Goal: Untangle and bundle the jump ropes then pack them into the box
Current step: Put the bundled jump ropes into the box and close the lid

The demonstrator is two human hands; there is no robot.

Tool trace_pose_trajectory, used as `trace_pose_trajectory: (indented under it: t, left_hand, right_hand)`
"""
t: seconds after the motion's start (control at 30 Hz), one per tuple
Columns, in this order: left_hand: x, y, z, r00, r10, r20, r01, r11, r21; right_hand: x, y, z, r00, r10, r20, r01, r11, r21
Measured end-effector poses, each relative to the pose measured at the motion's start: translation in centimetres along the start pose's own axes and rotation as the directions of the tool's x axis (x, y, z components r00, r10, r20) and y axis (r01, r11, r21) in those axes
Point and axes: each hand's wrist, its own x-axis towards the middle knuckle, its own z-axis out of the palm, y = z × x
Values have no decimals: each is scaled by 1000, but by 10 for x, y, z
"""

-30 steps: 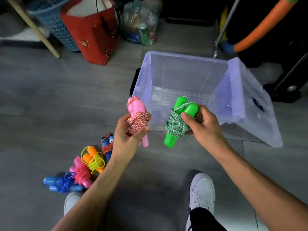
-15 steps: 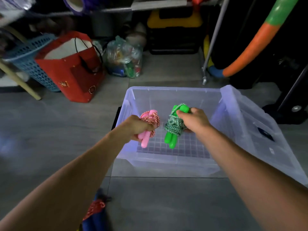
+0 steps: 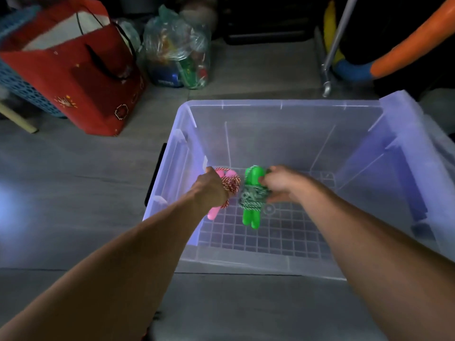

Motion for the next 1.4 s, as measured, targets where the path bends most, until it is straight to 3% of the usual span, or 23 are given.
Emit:
trace_pose_trajectory:
  t: [0.17,0.27,0.4,0.5,0.57,0.67,0.8,0.87,1.07,1.17,1.27,1.4]
  left_hand:
    - [-5,-1,-3,986,159,53,-167,933,319]
    - [-6,-3,-11,974,226,-15,-207,915,345]
    - [-35,-11,-33,910,353,-218,-341,936,92]
    - [-103,-35,-49,771,442,-459,-564,808,-171]
    - [-151,-63,-46,742,394,-542,-616,720,-320]
    - [-199,-119,-17,782,276,-559,-575,665,-477]
    - [-225,-194,33,861,147,-487,-433,716,-548]
    - [-233,-227,53,887,100,-451,-374,729,-573]
    - [-245,-286,89,956,-100,-277,-135,687,-714]
    - [-239,-313,99,931,-217,-292,-24,765,-644]
    - [-232,-332,111,886,-330,-326,163,880,-446]
    - [-223,-333,118,861,-430,-273,263,834,-485]
  right_hand:
    - [9,0,3,988,-124,-88,99,965,-242]
    - [6,-5,3,987,-137,-86,94,918,-386]
    - [-37,-34,-3,929,-336,-154,239,864,-444]
    - [-106,-47,10,826,-536,-176,508,842,-181]
    - [-150,-40,35,766,-630,-130,633,774,-17]
    - [-190,-15,80,691,-717,-93,722,692,25]
    - [-208,2,120,583,-787,-204,806,591,24]
    - [-213,8,144,596,-781,-188,800,599,47]
    - [-193,47,228,789,-614,8,614,789,19]
    - [-181,63,261,841,-536,74,540,841,-34]
    - [-174,74,288,879,-464,111,477,854,-208]
    - [-168,83,314,918,-368,150,397,833,-386]
